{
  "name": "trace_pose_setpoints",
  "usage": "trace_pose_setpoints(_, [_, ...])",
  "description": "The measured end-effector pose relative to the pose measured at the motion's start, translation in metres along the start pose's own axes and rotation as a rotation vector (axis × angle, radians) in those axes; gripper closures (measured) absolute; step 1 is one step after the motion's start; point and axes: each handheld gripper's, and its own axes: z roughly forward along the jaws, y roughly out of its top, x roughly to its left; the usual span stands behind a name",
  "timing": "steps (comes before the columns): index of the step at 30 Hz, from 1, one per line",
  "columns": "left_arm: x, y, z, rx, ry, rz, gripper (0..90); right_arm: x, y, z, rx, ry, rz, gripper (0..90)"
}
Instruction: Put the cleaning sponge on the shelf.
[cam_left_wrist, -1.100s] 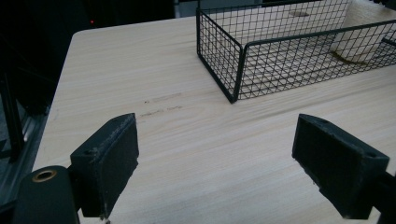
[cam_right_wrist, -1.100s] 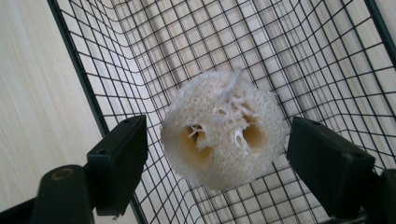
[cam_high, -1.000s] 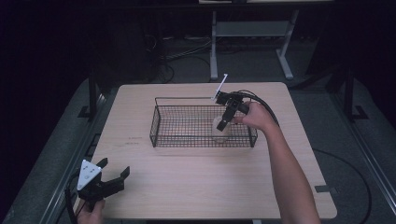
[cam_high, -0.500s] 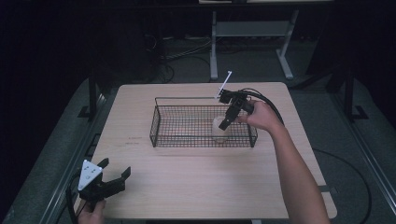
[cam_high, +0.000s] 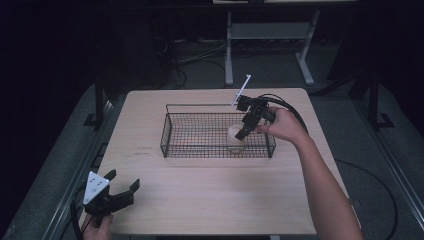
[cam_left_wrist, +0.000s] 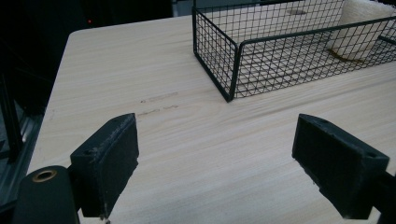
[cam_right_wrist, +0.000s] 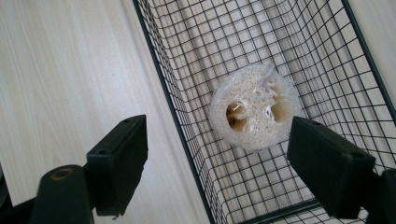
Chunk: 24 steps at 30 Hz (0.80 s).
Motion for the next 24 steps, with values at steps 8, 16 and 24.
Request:
trace_pose_setpoints(8, [-0.001, 0.000, 0.000, 0.000, 0.000, 0.004, 13.8, 0.008, -0.008, -0.004, -0.012, 0.011, -0.007, 19.9])
trace_pose_setpoints(16, [-0.001, 0.000, 0.000, 0.003, -0.002, 0.006, 13.8, 0.015, -0.017, -0.005, -0.009, 0.018, -0.015, 19.8])
trace_pose_setpoints(24, [-0.003, 0.000, 0.001, 0.004, -0.004, 0.009, 13.8, 0.024, -0.025, -0.007, -0.039, 0.034, -0.028, 19.8])
